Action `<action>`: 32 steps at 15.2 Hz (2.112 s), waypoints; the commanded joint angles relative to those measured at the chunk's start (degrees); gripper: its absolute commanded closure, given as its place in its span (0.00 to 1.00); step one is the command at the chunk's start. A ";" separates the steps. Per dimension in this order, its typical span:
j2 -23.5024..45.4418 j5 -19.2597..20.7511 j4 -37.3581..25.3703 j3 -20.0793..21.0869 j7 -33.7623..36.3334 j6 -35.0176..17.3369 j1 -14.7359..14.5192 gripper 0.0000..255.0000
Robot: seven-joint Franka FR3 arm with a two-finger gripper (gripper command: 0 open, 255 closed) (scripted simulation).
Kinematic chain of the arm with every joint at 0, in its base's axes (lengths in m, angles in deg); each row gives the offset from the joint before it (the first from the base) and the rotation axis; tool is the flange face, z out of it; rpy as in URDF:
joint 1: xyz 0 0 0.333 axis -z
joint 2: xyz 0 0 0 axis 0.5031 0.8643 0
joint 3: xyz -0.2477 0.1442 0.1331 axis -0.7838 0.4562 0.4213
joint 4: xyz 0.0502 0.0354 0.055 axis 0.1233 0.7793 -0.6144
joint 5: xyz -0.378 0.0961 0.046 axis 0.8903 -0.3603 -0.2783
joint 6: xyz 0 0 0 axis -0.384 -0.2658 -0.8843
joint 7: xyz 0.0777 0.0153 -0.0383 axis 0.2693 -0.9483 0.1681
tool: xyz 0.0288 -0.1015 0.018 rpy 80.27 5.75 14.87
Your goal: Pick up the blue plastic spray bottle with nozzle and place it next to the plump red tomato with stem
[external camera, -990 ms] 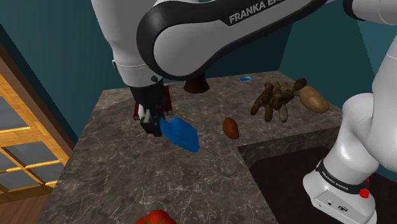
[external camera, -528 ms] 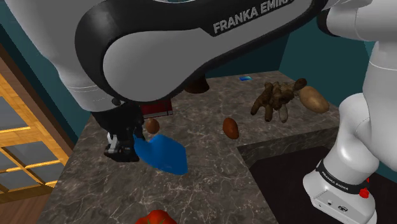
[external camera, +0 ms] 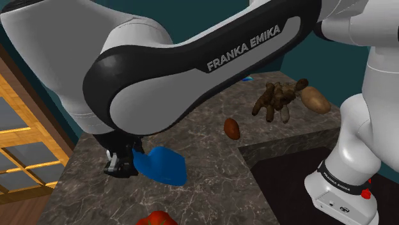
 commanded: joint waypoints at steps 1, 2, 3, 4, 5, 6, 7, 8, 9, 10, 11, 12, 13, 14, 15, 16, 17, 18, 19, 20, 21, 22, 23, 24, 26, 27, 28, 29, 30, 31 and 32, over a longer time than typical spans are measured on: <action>0.42 0.16 1.42 -0.08 0.29 -1.45 0.04 1.00; 0.59 0.27 1.94 -0.13 0.43 -2.13 0.05 1.00; 0.78 0.37 2.45 -0.18 0.56 -2.80 0.05 1.00; 0.97 0.48 2.94 -0.25 0.69 -3.47 0.03 1.00; 1.18 0.58 3.41 -0.34 0.82 -4.14 0.00 1.00; 1.40 0.69 3.87 -0.45 0.95 -4.80 -0.05 1.00; 1.64 0.82 4.30 -0.51 1.10 -5.44 -0.06 1.00; 1.87 0.95 4.75 -0.56 1.24 -6.10 -0.07 1.00; 2.12 1.09 5.16 -0.62 1.39 -6.74 -0.08 1.00; 2.39 1.24 5.56 -0.68 1.54 -7.37 -0.09 1.00; 2.66 1.39 5.94 -0.74 1.70 -8.01 -0.11 1.00; 2.95 1.54 6.31 -0.81 1.85 -8.63 -0.13 1.00; 3.24 1.70 6.67 -0.88 2.01 -9.26 -0.15 1.00; 3.55 1.86 7.01 -0.95 2.17 -9.87 -0.18 1.00; 3.86 2.03 7.34 -1.02 2.33 -10.49 -0.21 1.00; 4.19 2.20 7.65 -1.10 2.49 -11.09 -0.24 1.00; 4.60 2.42 8.01 -1.20 2.70 -11.83 -0.28 1.00; 4.60 2.42 8.02 -1.20 2.70 -11.84 -0.28 1.00; 4.60 2.42 8.01 -1.20 2.70 -11.84 -0.28 1.00; 4.60 2.42 8.01 -1.20 2.70 -11.83 -0.28 1.00; 4.60 2.42 8.01 -1.20 2.70 -11.83 -0.28 1.00; 4.60 2.42 8.01 -1.20 2.70 -11.83 -0.28 1.00; 4.60 2.42 8.01 -1.20 2.70 -11.83 -0.28 1.00; 4.60 2.42 8.01 -1.20 2.70 -11.83 -0.28 1.00; 4.60 2.42 8.01 -1.20 2.70 -11.83 -0.29 0.00; 4.60 2.42 8.01 -1.20 2.70 -11.83 -0.29 0.00; 4.61 2.42 8.01 -1.20 2.70 -11.83 -0.29 0.00; 4.61 2.42 8.01 -1.20 2.70 -11.83 -0.29 0.00; 4.61 2.42 8.01 -1.20 2.70 -11.83 -0.29 0.00; 4.61 2.42 8.01 -1.20 2.70 -11.83 -0.29 0.00; 3.88 2.02 7.12 -0.97 2.44 -10.26 -0.33 0.00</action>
